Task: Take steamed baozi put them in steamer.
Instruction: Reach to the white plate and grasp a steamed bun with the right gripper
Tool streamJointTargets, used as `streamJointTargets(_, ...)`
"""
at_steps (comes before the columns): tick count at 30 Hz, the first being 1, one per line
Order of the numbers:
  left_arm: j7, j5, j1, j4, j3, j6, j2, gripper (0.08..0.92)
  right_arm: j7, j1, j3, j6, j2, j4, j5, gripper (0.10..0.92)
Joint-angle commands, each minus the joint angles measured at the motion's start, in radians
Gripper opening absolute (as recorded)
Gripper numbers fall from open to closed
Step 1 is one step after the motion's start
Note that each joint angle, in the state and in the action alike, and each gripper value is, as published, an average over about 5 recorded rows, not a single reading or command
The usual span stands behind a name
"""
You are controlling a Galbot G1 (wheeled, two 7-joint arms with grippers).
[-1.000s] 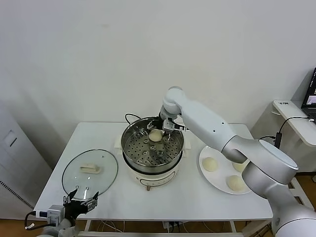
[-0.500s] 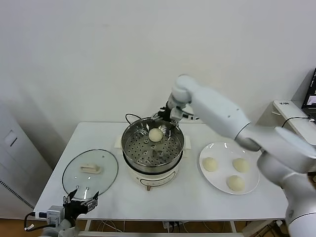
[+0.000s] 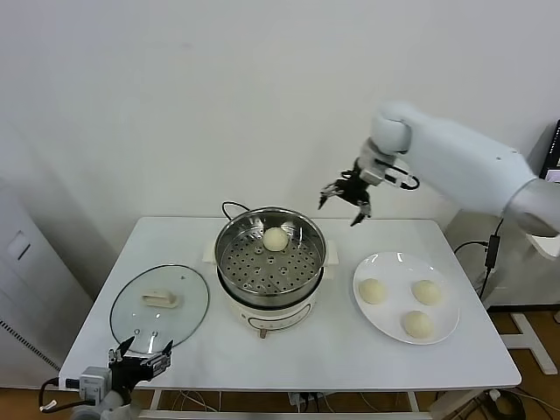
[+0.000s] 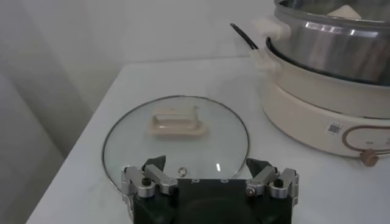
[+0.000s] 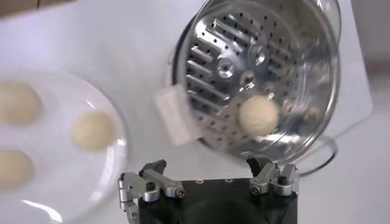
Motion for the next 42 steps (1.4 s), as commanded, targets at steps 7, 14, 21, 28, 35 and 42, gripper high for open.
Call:
streamJointTargets(7,0.0,0.008,0.003,-0.004,-0.001,0.002,-0.023,0.823,0.056,-0.094,-0.118,-0.373,-0.182,0.057,0.173,0.823)
streamJointTargets(14,0.0,0.008,0.003,-0.004,-0.003,0.001,-0.024,0.823,0.103,-0.239,-0.033,-0.388,-0.182,0.033,0.105,0.823)
streamJointTargets(21,0.0,0.008,0.001,-0.001,-0.003,-0.001,-0.021,0.823,0.126,-0.365,0.052,-0.391,-0.147,-0.008,0.057,0.823)
streamJointTargets(28,0.0,0.008,0.001,0.001,-0.004,-0.002,-0.019,0.823,0.135,-0.441,0.126,-0.389,-0.111,-0.058,0.001,0.823)
streamJointTargets(35,0.0,0.008,0.001,0.004,-0.003,-0.004,-0.018,0.823,0.156,-0.482,0.179,-0.389,-0.083,-0.101,-0.035,0.823)
streamJointTargets(42,0.0,0.008,0.002,-0.005,0.002,-0.002,-0.027,0.823,0.165,-0.511,0.228,-0.391,-0.063,-0.135,-0.061,0.769)
